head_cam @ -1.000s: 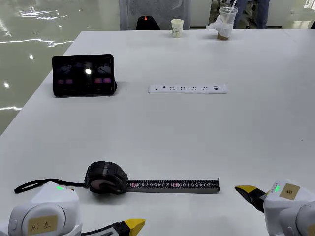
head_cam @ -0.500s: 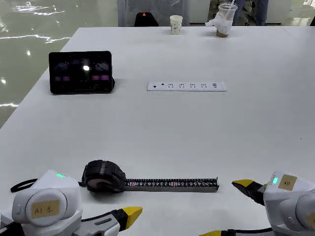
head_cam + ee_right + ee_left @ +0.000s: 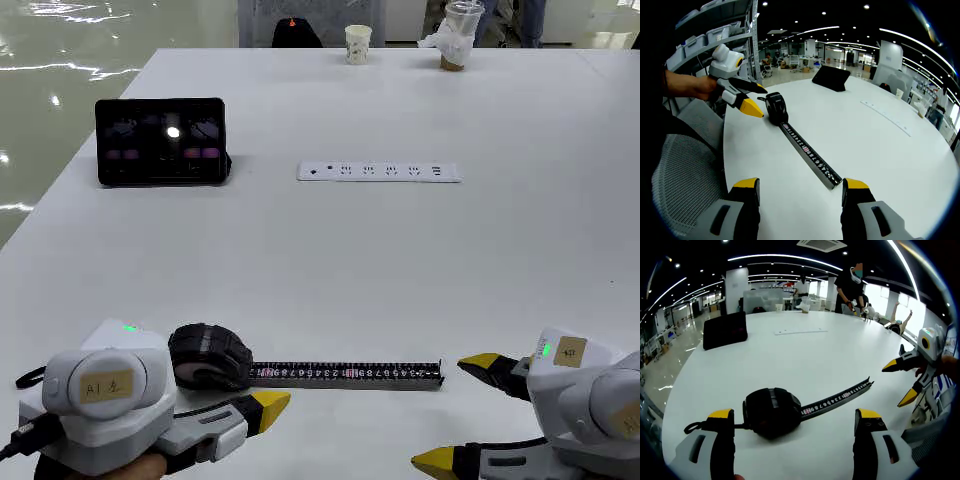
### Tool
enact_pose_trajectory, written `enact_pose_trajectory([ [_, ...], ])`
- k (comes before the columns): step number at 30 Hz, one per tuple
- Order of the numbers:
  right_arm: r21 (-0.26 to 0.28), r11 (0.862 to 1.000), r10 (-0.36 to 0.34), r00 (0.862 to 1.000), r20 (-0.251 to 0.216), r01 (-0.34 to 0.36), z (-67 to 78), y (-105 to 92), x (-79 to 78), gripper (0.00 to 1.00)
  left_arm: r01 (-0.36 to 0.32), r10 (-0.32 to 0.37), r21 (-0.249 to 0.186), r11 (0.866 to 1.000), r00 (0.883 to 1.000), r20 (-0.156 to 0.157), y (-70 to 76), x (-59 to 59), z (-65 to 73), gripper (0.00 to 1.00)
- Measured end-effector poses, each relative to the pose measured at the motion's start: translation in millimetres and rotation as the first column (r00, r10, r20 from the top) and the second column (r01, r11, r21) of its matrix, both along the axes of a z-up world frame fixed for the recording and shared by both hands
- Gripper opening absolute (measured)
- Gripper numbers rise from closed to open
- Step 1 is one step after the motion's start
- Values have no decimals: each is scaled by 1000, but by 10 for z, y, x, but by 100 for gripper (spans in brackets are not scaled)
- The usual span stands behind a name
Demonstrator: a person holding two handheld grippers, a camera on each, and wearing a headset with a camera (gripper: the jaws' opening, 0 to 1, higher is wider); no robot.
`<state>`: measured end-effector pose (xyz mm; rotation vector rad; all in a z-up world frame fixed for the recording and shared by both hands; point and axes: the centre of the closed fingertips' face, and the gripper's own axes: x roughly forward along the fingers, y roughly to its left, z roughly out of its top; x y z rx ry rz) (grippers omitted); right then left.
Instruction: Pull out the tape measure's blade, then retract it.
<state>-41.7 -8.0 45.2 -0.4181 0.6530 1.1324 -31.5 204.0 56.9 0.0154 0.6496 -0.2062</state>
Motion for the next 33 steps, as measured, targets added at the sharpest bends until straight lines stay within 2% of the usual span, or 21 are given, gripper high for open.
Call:
enact_pose_trajectory([
  [6, -21, 999, 35, 999, 15, -34, -28, -6, 78, 61, -9, 9, 2, 1000, 1000, -9, 28, 47, -42, 96],
  [13, -57, 995, 88, 996, 31, -86, -68, -29, 173, 55, -41, 41, -17, 999, 999, -17, 85, 116, -85, 92],
  [20, -84, 988, 137, 990, 39, -133, -111, -46, 264, 48, -87, 85, -37, 996, 996, -41, 151, 155, -145, 83],
  [24, -97, 983, 160, 986, 37, -156, -143, -57, 316, 44, -114, 112, -31, 993, 992, -62, 200, 160, -182, 76],
  [33, -130, 970, 211, 977, 45, -203, -217, -60, 420, 36, -152, 149, -40, 988, 986, -76, 259, 209, -199, 68],
])
